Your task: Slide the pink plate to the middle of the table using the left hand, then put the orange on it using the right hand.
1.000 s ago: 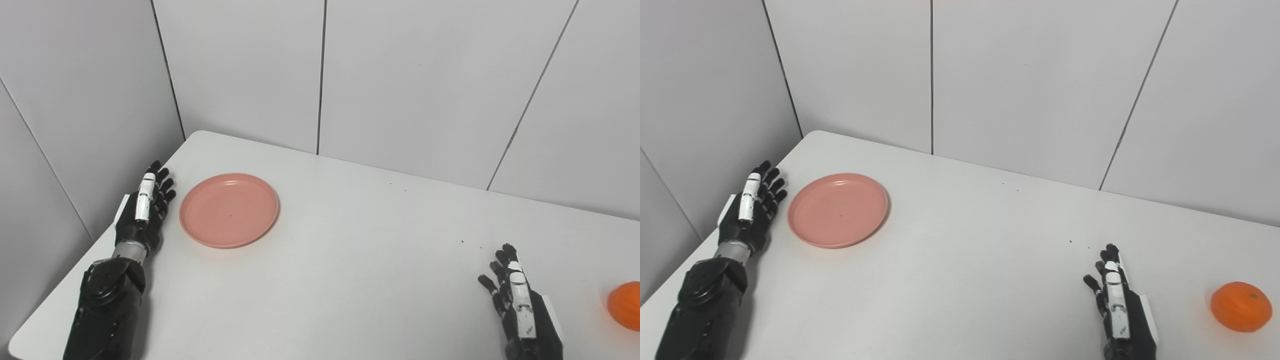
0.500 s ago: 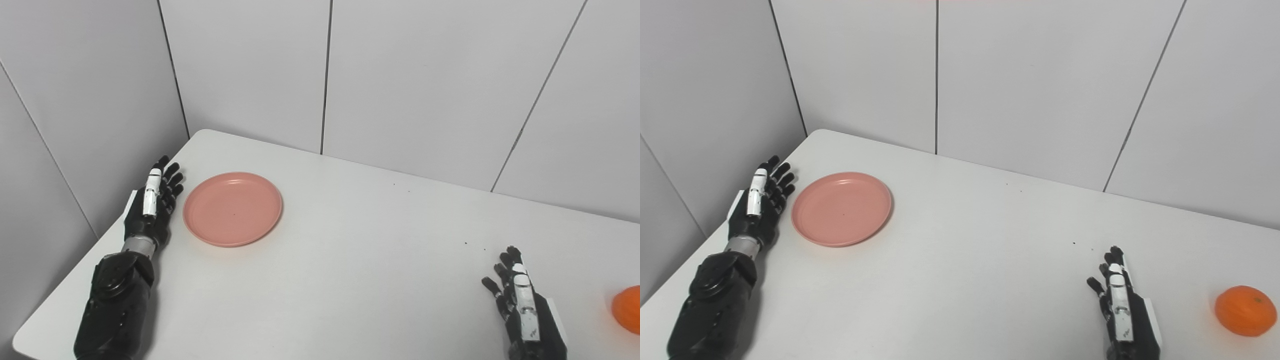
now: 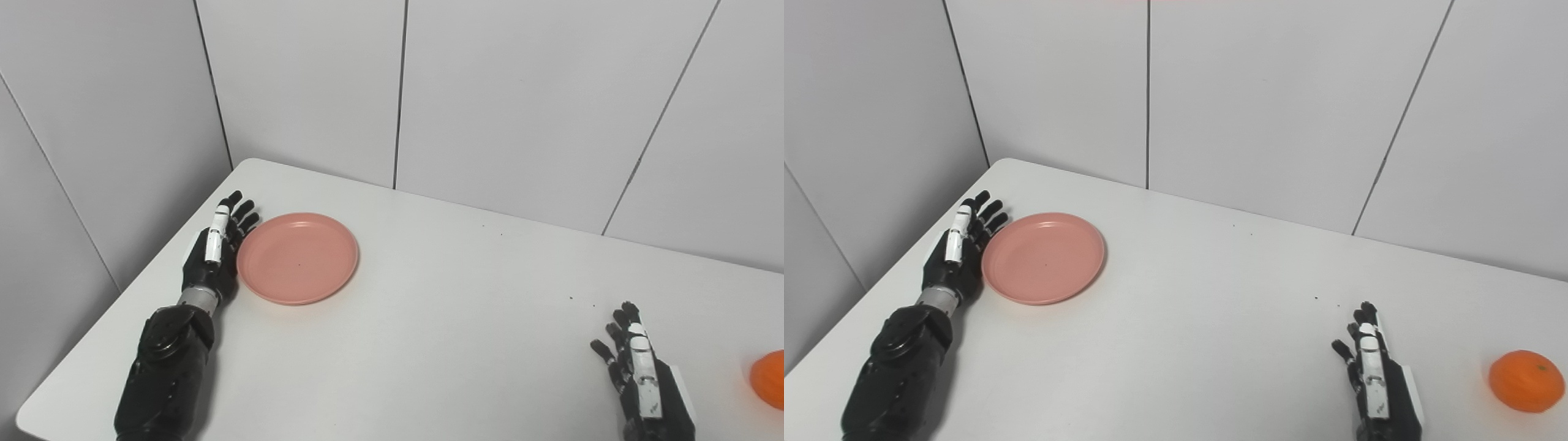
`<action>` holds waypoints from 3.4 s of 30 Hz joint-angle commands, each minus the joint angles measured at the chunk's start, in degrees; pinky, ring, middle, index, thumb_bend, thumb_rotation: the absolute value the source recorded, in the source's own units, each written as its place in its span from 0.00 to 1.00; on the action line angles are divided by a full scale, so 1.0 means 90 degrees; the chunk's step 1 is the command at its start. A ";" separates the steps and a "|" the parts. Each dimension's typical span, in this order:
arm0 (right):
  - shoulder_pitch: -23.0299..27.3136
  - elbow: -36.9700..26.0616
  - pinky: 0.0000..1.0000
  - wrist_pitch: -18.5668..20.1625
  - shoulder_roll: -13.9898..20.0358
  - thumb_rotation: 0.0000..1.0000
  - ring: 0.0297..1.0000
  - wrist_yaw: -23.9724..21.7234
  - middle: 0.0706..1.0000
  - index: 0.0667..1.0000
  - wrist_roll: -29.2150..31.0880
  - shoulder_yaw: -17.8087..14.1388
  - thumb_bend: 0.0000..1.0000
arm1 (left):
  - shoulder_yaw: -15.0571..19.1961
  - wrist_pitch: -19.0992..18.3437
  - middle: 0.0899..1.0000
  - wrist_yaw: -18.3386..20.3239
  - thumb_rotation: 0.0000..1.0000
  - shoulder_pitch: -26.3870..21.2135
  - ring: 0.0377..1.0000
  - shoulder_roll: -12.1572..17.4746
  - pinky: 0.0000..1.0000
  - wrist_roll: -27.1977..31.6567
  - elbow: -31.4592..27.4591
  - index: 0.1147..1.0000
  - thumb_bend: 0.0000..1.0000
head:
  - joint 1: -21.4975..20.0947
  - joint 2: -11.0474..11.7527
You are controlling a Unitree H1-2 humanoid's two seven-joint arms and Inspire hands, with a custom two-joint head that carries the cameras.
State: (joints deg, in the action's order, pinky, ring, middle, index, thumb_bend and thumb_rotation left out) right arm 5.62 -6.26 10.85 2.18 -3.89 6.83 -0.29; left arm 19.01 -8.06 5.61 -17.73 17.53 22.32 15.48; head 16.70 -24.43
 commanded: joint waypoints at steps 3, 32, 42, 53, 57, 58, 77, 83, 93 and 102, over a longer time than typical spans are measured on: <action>0.0016 -0.0025 1.00 0.0011 0.0030 1.00 1.00 -0.0004 1.00 1.00 -0.0030 -0.0013 0.18 | -0.0160 -0.0146 0.93 0.0148 1.00 -0.0166 0.93 -0.0055 0.91 0.0069 -0.0199 0.92 0.35 | -0.0021 -0.0010; 0.0007 -0.0147 1.00 0.0097 -0.0069 1.00 1.00 0.0071 1.00 1.00 -0.0062 0.0011 0.18 | -0.0461 -0.0728 0.92 0.0261 1.00 -0.0339 0.92 -0.0576 0.91 0.0197 -0.0515 0.91 0.35 | -0.0157 -0.0149; -0.0008 -0.0169 1.00 0.0057 -0.0060 1.00 1.00 0.0046 1.00 1.00 -0.0062 0.0038 0.20 | -0.0695 -0.0906 0.92 0.0227 1.00 -0.0410 0.92 -0.0758 0.92 0.0094 -0.0569 0.90 0.34 | -0.0298 -0.0234; -0.0007 -0.0213 1.00 0.0072 -0.0098 1.00 1.00 0.0073 1.00 1.00 -0.0096 0.0075 0.23 | -0.0909 -0.1010 0.93 0.0249 1.00 -0.0481 0.93 -0.0907 0.93 0.0070 -0.0530 0.92 0.36 | -0.0457 -0.0368; 0.0003 -0.0210 1.00 0.0058 -0.0088 1.00 1.00 0.0056 1.00 1.00 -0.0097 0.0086 0.23 | -0.1064 -0.0970 0.93 0.0327 1.00 -0.0478 0.93 -0.0928 0.93 0.0040 -0.0506 0.92 0.35 | -0.0497 -0.0410; 0.0005 -0.0208 1.00 0.0048 -0.0090 1.00 1.00 0.0061 1.00 1.00 -0.0109 0.0091 0.23 | -0.1095 -0.0960 0.94 0.0337 1.00 -0.0478 0.93 -0.0938 0.93 0.0035 -0.0499 0.92 0.35 | -0.0531 -0.0431; 0.0084 -0.0359 1.00 0.0326 -0.0292 1.00 1.00 0.0258 1.00 1.00 -0.0231 0.0134 0.21 | -0.1579 -0.1230 0.93 0.0310 1.00 -0.0488 0.93 -0.1335 0.92 -0.0160 -0.0547 0.92 0.36 | -0.0861 -0.0641; 0.0105 -0.0445 1.00 0.0485 -0.0372 1.00 1.00 0.0312 1.00 1.00 -0.0247 0.0128 0.22 | -0.1701 -0.1214 0.93 0.0407 1.00 -0.0470 0.93 -0.1417 0.93 -0.0192 -0.0516 0.92 0.36 | -0.0949 -0.0709; 0.0145 -0.0536 1.00 0.0666 -0.0528 1.00 1.00 0.0444 1.00 1.00 -0.0336 0.0155 0.21 | -0.1882 -0.1341 0.92 0.0412 1.00 -0.0382 0.92 -0.1633 0.91 -0.0268 -0.0766 0.91 0.36 | -0.1235 -0.0868; 0.0157 -0.0565 1.00 0.0708 -0.0547 1.00 1.00 0.0454 1.00 1.00 -0.0418 0.0194 0.22 | -0.2053 -0.1370 0.93 0.0452 1.00 -0.0391 0.92 -0.1814 0.91 -0.0348 -0.0818 0.92 0.38 | -0.1374 -0.0951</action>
State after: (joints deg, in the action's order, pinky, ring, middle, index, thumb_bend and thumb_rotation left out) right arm 5.87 -9.70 16.32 -2.21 0.20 2.81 1.32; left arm 1.04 -19.44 9.69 -21.00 1.79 19.65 8.86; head 4.31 -32.96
